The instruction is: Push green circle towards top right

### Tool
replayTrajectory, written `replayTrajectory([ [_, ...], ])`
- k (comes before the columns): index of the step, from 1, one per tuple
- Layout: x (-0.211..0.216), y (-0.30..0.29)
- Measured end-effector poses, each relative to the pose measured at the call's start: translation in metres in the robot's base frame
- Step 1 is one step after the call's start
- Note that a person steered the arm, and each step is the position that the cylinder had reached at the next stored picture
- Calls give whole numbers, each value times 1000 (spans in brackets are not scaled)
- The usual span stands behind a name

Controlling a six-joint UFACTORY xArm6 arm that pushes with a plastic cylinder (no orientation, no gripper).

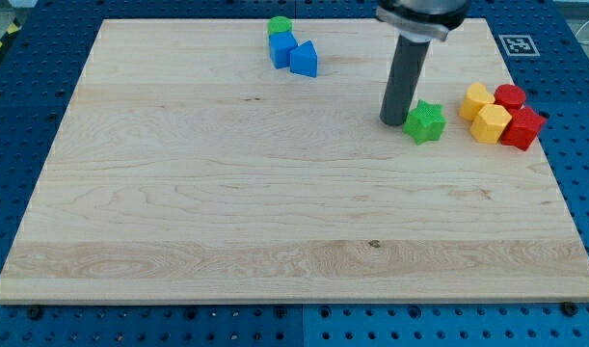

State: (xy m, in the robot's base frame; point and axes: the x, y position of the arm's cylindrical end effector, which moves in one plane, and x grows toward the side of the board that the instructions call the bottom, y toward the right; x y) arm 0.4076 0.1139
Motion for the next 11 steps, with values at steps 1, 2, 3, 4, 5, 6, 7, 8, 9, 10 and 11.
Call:
replayTrajectory([
  [1, 8, 16],
  [2, 7, 52],
  [3, 3, 48],
  [4, -6, 38],
  [5, -12, -7],
  [6, -29, -83],
  [7, -64, -172],
  [8, -115, -262],
  [9, -169, -294],
  [10, -189, -241],
  [11, -189, -183],
])
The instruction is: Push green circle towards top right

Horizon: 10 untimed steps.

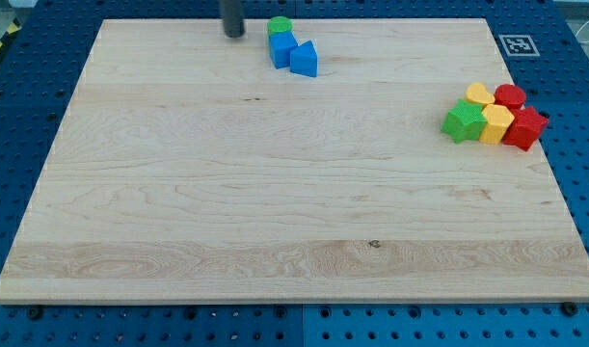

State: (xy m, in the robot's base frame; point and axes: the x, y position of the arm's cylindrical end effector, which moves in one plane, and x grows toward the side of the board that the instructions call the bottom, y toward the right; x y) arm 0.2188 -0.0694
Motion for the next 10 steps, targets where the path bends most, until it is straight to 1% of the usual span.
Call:
replayTrajectory([
  [1, 0, 30],
  [2, 11, 41],
  [3, 13, 68],
  [4, 15, 115],
  [5, 35, 153],
  [6, 73, 159],
  [7, 62, 167],
  [9, 41, 227],
  [10, 13, 248],
])
